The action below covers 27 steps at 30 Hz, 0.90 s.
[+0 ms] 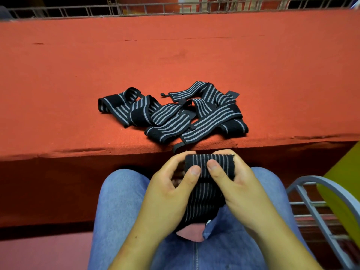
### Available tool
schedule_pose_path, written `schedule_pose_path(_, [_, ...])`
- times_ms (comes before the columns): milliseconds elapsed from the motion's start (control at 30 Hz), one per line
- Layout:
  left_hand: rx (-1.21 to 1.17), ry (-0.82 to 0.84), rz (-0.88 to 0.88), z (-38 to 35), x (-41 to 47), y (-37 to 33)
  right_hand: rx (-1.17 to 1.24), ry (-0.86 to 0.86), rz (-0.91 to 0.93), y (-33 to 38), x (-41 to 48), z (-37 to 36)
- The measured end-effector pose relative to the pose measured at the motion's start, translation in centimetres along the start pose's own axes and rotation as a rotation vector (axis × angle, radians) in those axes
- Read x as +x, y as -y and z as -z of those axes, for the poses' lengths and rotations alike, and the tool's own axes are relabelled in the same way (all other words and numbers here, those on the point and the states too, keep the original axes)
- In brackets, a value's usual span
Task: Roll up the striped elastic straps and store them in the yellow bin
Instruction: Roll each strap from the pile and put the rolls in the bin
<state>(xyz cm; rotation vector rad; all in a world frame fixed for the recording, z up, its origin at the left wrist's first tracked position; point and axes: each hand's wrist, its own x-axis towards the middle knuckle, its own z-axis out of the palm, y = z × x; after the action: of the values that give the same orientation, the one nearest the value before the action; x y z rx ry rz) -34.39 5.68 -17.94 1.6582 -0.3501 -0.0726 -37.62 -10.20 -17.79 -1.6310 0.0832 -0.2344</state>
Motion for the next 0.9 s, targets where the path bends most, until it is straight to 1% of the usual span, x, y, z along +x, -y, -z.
schedule_pose_path(200, [-0.036,-0.029,-0.016,-0.07,-0.06,-0.06,0.069,-0.004,-0.076,-0.14,0.03,0.03])
schedule_pose_path(367, [-0.130,-0.050,-0.030,-0.19,-0.22,-0.65,0.139,0.009,-0.147,-0.01,-0.05,0.02])
schedule_pose_path(500, [-0.126,-0.061,-0.071,-0.17,-0.08,-0.52,0.176,0.012,-0.199,0.10,-0.03,0.06])
schedule_pose_path(767, [-0.040,-0.060,-0.185,-0.09,0.01,-0.17,0.187,0.016,-0.212,0.51,0.11,-0.03])
schedule_pose_path(900, [-0.064,-0.036,-0.180,-0.14,0.10,-0.30,0.216,-0.007,-0.201,0.55,0.13,0.09])
